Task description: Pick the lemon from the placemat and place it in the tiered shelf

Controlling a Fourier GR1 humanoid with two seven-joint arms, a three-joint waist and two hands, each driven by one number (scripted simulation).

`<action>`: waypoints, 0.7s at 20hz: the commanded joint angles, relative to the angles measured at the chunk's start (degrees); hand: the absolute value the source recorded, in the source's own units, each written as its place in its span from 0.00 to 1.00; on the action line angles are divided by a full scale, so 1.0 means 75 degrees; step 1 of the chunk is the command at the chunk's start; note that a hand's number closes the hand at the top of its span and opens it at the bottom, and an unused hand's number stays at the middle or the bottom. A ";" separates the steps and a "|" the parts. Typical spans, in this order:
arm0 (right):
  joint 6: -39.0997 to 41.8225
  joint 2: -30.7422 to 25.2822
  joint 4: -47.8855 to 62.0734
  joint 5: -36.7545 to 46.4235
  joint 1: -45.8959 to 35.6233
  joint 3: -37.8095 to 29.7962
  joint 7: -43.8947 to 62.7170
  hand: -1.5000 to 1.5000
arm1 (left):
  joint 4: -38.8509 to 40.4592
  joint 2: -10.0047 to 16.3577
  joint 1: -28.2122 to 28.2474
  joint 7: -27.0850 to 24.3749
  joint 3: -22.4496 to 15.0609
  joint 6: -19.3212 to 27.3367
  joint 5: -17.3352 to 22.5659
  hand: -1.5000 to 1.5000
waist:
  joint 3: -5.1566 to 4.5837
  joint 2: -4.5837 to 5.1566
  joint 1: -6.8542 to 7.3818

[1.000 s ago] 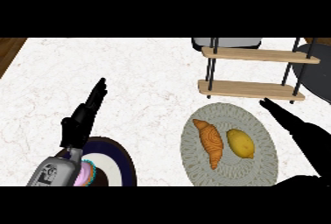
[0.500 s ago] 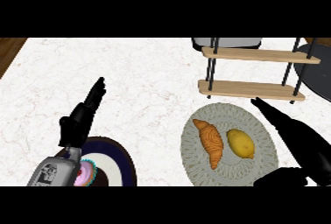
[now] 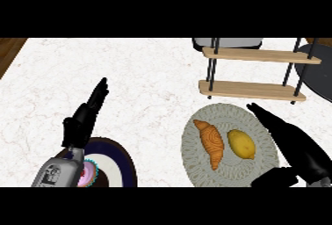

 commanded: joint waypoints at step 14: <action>-0.0264 0.0672 0.1275 0.1600 0.0191 -0.0096 -0.1232 0.00 | 0.0436 -0.0327 -0.0137 -0.0316 0.0526 -0.0397 -0.0430 0.50 | -0.0007 0.0009 -0.0012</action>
